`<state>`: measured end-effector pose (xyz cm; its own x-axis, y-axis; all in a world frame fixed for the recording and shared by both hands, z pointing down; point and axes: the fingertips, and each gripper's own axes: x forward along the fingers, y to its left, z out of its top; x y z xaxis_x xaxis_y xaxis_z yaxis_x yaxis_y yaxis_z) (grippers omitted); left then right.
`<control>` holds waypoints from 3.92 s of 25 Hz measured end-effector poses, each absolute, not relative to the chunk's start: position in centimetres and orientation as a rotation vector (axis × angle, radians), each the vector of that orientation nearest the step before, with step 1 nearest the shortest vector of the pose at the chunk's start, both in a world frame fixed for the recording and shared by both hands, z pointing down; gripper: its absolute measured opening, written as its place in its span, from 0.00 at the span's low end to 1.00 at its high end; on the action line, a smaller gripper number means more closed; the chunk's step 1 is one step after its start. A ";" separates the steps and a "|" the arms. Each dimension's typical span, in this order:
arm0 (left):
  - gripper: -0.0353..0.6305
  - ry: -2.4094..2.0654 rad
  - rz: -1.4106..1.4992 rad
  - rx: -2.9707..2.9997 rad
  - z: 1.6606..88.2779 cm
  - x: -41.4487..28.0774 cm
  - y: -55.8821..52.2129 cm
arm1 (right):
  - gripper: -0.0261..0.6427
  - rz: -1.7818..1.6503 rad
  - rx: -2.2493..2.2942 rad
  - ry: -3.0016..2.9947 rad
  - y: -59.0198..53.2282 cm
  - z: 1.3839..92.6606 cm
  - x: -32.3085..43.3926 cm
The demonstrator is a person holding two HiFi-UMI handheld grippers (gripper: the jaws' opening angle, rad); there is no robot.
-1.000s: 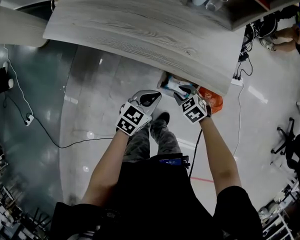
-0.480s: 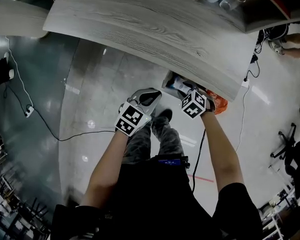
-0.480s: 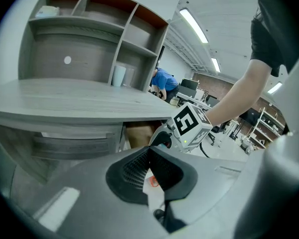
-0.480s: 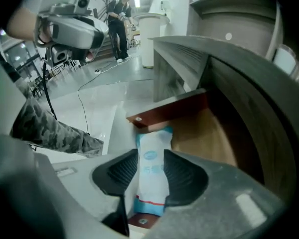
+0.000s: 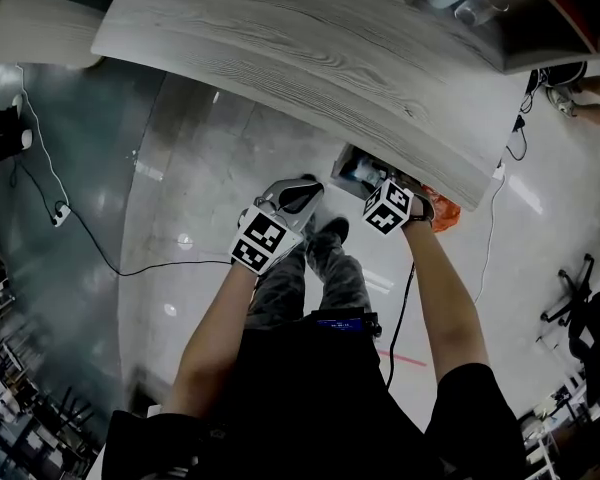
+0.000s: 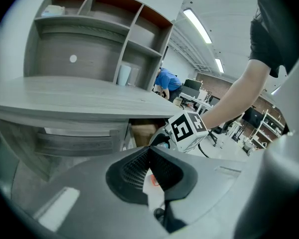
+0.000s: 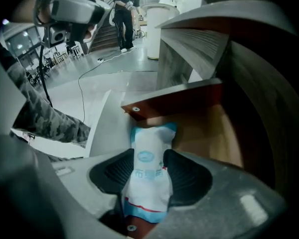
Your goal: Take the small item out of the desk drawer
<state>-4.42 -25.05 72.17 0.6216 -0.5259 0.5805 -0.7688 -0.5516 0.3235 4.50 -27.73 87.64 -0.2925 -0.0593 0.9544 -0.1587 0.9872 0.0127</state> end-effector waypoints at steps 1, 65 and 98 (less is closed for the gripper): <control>0.05 -1.016 0.573 2.285 72.2 -4.5 -25.0 | 0.34 0.100 0.157 -1.861 -27.8 87.8 4.5; 0.05 -0.923 0.589 2.353 67.8 -3.2 -24.7 | 0.26 0.143 0.283 -1.961 -27.0 79.7 4.8; 0.05 -0.733 0.611 2.622 57.6 3.9 -25.6 | 0.26 0.558 1.083 -2.336 -26.7 56.9 12.4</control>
